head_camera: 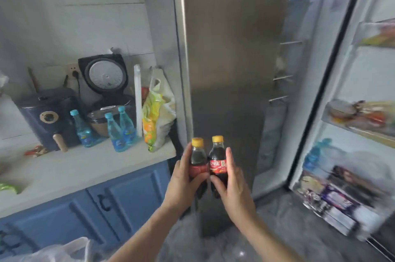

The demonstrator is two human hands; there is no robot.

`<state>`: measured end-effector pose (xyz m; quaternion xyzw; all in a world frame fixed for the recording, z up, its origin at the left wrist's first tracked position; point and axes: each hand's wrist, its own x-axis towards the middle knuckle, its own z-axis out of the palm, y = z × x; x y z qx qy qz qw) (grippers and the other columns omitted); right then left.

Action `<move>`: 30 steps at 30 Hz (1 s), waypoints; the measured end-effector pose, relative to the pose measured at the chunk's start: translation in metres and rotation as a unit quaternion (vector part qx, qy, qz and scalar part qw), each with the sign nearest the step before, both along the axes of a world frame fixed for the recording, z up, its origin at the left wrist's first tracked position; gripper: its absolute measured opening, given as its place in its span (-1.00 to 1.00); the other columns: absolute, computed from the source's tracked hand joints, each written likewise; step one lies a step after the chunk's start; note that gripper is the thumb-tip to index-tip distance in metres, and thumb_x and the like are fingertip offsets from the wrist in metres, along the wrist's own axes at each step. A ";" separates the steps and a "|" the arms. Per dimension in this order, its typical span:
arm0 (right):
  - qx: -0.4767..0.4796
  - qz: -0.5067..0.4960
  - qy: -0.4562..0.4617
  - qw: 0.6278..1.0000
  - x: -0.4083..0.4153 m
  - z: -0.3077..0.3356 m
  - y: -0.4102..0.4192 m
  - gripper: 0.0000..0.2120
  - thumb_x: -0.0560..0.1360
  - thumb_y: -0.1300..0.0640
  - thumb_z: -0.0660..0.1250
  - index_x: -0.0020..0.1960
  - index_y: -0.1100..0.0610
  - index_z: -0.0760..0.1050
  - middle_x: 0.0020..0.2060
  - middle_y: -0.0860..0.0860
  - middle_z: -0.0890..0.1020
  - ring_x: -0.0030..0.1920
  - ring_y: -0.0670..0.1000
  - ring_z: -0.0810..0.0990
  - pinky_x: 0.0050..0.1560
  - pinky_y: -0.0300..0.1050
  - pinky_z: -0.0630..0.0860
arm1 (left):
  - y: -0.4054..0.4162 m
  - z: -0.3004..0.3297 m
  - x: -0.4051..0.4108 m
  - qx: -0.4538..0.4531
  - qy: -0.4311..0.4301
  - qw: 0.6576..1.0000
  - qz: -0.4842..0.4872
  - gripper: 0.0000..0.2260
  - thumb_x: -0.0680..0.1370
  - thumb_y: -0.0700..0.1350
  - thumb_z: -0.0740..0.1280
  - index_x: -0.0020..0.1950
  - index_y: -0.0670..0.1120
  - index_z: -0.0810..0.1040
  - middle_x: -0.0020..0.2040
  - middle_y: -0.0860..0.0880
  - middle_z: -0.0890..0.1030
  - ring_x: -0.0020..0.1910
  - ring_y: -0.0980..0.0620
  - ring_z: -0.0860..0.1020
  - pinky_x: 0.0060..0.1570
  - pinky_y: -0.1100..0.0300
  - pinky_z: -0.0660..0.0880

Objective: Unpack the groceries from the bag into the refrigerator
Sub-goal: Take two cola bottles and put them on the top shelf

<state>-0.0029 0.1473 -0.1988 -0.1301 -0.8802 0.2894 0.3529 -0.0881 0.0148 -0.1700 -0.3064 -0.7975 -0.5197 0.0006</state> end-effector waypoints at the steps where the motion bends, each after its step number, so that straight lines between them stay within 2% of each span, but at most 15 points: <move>1: 0.006 -0.019 0.003 1.000 0.015 0.006 0.032 -0.24 0.51 -0.27 0.20 0.57 -0.05 -0.04 0.02 0.05 0.53 -0.07 0.04 0.61 -0.17 -0.07 0.59 | 0.034 0.005 0.012 0.006 0.003 1.000 -0.022 -0.25 0.46 -0.02 0.43 0.46 0.38 0.04 0.24 0.09 0.46 0.21 0.17 0.45 0.21 0.12 0.44; 4: 0.026 -0.075 0.019 0.997 0.056 0.027 0.118 -0.26 0.51 -0.32 0.13 0.56 -0.12 -0.10 0.07 0.05 0.52 0.02 0.03 0.58 -0.10 -0.07 0.58 | 0.124 0.020 0.045 0.023 0.023 0.996 -0.084 -0.25 0.46 -0.03 0.45 0.47 0.34 0.07 0.18 0.06 0.44 0.08 0.29 0.49 0.05 0.41 0.42; 5: 0.030 -0.094 0.025 0.995 0.068 0.035 0.144 -0.26 0.50 -0.36 0.09 0.56 -0.14 -0.10 0.07 0.05 0.52 0.03 0.03 0.58 -0.09 -0.08 0.58 | 0.151 0.024 0.053 0.026 0.030 0.994 -0.105 -0.25 0.47 -0.05 0.45 0.46 0.36 0.07 0.15 0.05 0.44 0.03 0.27 0.52 0.03 0.37 0.46; 8: 0.049 -0.130 0.034 0.990 0.091 0.053 0.210 -0.27 0.48 -0.43 -0.01 0.54 -0.20 -0.14 0.04 0.03 0.51 0.00 0.04 0.59 -0.10 -0.05 0.59 | 0.219 0.038 0.071 0.031 0.043 0.987 -0.150 -0.23 0.48 -0.12 0.44 0.43 0.42 0.06 0.07 0.03 0.42 -0.07 0.17 0.60 0.03 0.04 0.56; 10: 0.054 -0.146 0.034 0.987 0.098 0.063 0.248 -0.27 0.47 -0.43 0.01 0.53 -0.23 -0.18 0.07 0.03 0.50 0.04 0.05 0.58 -0.08 -0.02 0.59 | 0.259 0.048 0.075 0.033 0.061 0.985 -0.160 -0.22 0.48 -0.14 0.43 0.44 0.41 0.05 0.03 0.04 0.41 -0.14 0.16 0.58 -0.01 0.05 0.56; 11: 0.053 -0.153 0.039 0.986 0.098 0.068 0.265 -0.26 0.47 -0.41 0.03 0.53 -0.24 -0.19 0.08 0.03 0.50 0.06 0.05 0.58 -0.07 -0.01 0.59 | 0.278 0.054 0.075 0.036 0.073 0.984 -0.159 -0.22 0.48 -0.13 0.43 0.44 0.40 0.05 0.03 0.05 0.41 -0.12 0.18 0.56 0.01 0.14 0.54; 13: 0.052 -0.165 0.056 0.983 0.096 0.077 0.296 -0.25 0.45 -0.39 0.06 0.50 -0.30 -0.24 0.09 0.03 0.49 0.08 0.06 0.57 -0.06 -0.01 0.58 | 0.314 0.063 0.071 0.037 0.110 0.982 -0.147 -0.23 0.48 -0.09 0.43 0.46 0.36 0.03 0.04 0.05 0.42 -0.03 0.29 0.49 0.00 0.46 0.39; 15: 0.058 -0.183 0.068 0.979 0.087 0.085 0.325 -0.26 0.44 -0.37 0.06 0.47 -0.33 -0.27 0.12 0.04 0.49 0.10 0.07 0.56 -0.05 -0.01 0.56 | 0.349 0.073 0.063 0.043 0.129 0.981 -0.138 -0.24 0.48 -0.07 0.43 0.46 0.33 0.01 0.04 0.05 0.42 0.00 0.36 0.44 -0.06 0.55 0.34; 19: 0.074 -0.194 0.076 0.975 0.056 0.102 0.391 -0.26 0.44 -0.37 0.05 0.46 -0.35 -0.31 0.13 0.05 0.50 0.06 0.08 0.59 -0.12 0.01 0.59 | 0.417 0.089 0.033 0.050 0.177 0.975 -0.121 -0.23 0.50 -0.03 0.40 0.45 0.39 -0.06 0.02 0.11 0.38 -0.05 0.30 0.46 -0.13 0.45 0.38; 22: 0.100 -0.192 0.086 0.972 0.023 0.121 0.440 -0.27 0.48 -0.31 0.09 0.51 -0.27 -0.23 0.16 0.06 0.49 0.09 0.06 0.57 -0.11 -0.04 0.58 | 0.468 0.106 0.003 0.053 0.206 0.971 -0.109 -0.24 0.51 -0.03 0.39 0.45 0.36 -0.07 0.00 0.13 0.36 -0.06 0.30 0.44 -0.21 0.47 0.35; 25: 0.115 -0.196 0.078 0.971 -0.010 0.142 0.483 -0.27 0.50 -0.23 0.15 0.53 -0.18 -0.16 0.31 0.05 0.42 0.16 0.07 0.57 -0.14 -0.05 0.58 | 0.513 0.126 -0.027 0.056 0.221 0.969 -0.099 -0.24 0.51 -0.04 0.39 0.45 0.34 -0.07 0.00 0.13 0.35 -0.09 0.32 0.41 -0.17 0.42 0.36; 27: 0.131 -0.193 0.081 0.969 -0.029 0.155 0.508 -0.27 0.51 -0.19 0.19 0.54 -0.15 -0.13 0.33 0.04 0.40 0.15 0.08 0.59 -0.18 -0.05 0.59 | 0.539 0.139 -0.047 0.058 0.228 0.968 -0.090 -0.25 0.51 -0.04 0.39 0.46 0.32 -0.06 0.00 0.10 0.36 -0.10 0.29 0.41 -0.13 0.33 0.37; 30: 0.130 -0.166 0.080 0.974 -0.057 0.170 0.543 -0.25 0.52 -0.13 0.23 0.53 -0.19 -0.17 0.42 0.04 0.30 0.23 0.11 0.55 -0.14 0.03 0.63 | 0.571 0.153 -0.074 0.050 0.232 0.969 -0.072 -0.25 0.51 -0.02 0.39 0.49 0.30 -0.04 -0.03 0.08 0.38 -0.11 0.23 0.40 -0.12 0.32 0.33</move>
